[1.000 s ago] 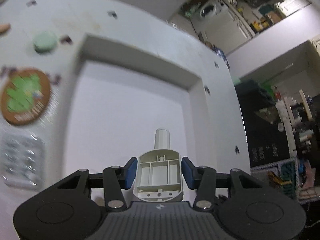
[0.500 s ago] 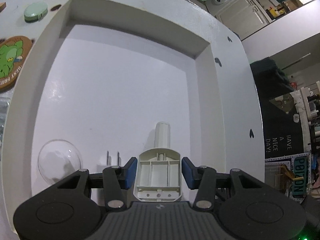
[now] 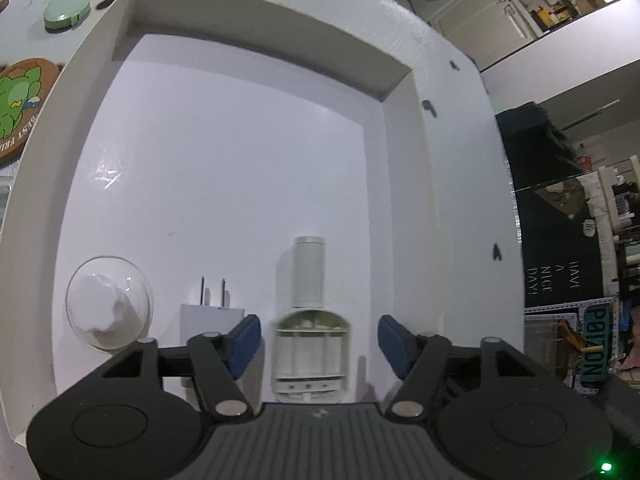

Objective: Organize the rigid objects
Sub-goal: 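Carry the grey holder with the left tool into the tray and release, then move the left tool toward the cork elephant coaster, then close the left tool on the cork elephant coaster and lift it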

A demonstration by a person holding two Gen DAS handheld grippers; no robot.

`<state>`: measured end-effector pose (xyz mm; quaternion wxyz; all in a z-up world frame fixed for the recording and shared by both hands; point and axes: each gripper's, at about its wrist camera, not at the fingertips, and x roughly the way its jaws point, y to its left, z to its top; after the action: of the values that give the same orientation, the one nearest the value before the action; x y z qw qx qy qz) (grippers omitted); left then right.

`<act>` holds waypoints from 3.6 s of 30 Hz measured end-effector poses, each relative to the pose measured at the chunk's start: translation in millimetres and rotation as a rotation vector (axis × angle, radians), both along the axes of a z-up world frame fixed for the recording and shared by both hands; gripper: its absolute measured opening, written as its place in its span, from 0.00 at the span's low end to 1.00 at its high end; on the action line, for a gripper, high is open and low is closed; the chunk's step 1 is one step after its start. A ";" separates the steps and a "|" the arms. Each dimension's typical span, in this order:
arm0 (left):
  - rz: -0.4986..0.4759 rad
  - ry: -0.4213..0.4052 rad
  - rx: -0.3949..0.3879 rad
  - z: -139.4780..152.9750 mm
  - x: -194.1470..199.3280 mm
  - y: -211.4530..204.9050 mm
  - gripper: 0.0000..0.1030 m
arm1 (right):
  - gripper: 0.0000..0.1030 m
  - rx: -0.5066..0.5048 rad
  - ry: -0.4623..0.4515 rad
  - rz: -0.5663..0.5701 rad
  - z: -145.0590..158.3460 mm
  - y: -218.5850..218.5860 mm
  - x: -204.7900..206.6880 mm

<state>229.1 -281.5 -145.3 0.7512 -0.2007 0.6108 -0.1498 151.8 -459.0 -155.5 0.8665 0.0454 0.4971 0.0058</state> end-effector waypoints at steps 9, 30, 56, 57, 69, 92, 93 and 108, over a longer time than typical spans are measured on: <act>-0.008 -0.112 -0.037 35.5 -11.1 15.7 0.93 | 0.05 -0.002 -0.001 0.013 0.9 -0.6 -1.2; 0.091 -0.418 0.222 95.5 -9.7 124.8 1.00 | 0.05 0.008 0.013 0.003 0.7 -3.1 3.1; -0.155 -0.418 0.389 -0.7 36.3 196.3 1.00 | 0.05 0.024 0.061 -0.054 1.3 -5.1 11.9; -0.163 -0.412 0.392 -3.9 37.8 196.1 1.00 | 0.05 0.024 0.064 -0.057 1.4 -5.3 12.3; -0.229 -0.412 0.423 -24.2 59.5 192.0 1.00 | 0.05 0.027 0.088 -0.067 2.2 -5.0 14.9; -0.274 -0.472 0.442 -28.4 71.0 188.4 0.96 | 0.05 0.032 0.090 -0.074 0.2 -5.4 16.1; -0.267 -0.470 0.443 -28.3 70.1 189.4 0.96 | 0.05 0.031 0.090 -0.074 0.2 -5.3 15.7; -0.074 -0.543 0.376 47.8 78.4 204.2 0.96 | 0.05 0.025 0.085 -0.065 2.2 -3.7 14.1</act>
<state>307.5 -77.2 -97.5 0.9045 0.0110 0.4121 -0.1096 165.9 -462.7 -153.3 0.8435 0.0727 0.5318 -0.0180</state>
